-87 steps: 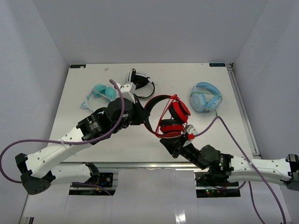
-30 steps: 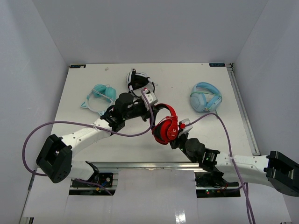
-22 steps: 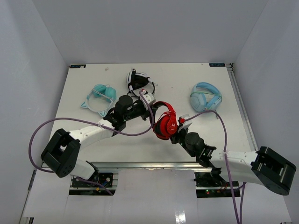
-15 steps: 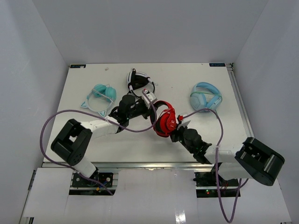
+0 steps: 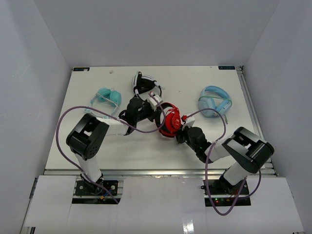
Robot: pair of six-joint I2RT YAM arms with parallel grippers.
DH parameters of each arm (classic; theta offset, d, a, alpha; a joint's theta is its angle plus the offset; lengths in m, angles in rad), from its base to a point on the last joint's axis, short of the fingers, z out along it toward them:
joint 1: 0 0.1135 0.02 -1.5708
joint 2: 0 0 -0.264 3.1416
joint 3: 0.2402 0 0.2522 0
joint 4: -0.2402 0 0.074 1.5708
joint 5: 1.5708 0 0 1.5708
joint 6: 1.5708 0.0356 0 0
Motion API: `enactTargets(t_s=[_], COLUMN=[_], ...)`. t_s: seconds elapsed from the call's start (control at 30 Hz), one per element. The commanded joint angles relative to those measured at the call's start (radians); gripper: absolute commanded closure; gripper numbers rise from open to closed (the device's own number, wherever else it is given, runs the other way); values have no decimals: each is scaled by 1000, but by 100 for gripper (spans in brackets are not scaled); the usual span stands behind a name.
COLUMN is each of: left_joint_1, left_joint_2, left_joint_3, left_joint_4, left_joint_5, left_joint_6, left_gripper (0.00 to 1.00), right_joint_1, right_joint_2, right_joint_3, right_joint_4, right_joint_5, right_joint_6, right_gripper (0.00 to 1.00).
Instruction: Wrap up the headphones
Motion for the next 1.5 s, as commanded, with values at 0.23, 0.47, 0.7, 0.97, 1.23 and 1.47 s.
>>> enactTargets(t_s=[0.23, 0.47, 0.7, 0.97, 1.23, 1.47], left_joint_1=[1, 0, 0, -8, -33, -37], left_joint_2=[112, 114, 108, 97, 101, 116], left_joint_3=[-8, 52, 77, 146, 230, 250], left_joint_4=[-53, -147, -208, -344, -486, -521], left_joint_5=[-179, -209, -239, -251, -231, -206], left_joint_6=[151, 131, 121, 127, 137, 117], left_gripper=[100, 100, 100, 100, 91, 78], right_joint_1=[-25, -25, -25, -32, -48, -49], right_joint_2=[56, 41, 36, -64, -281, -440], right_joint_3=[88, 5, -21, -59, -85, -112], right_joint_4=[305, 355, 352, 235, 36, -86], right_joint_5=[2, 24, 39, 222, 313, 316], right_joint_6=[15, 58, 67, 155, 191, 185], right_gripper=[73, 59, 54, 53, 49, 48])
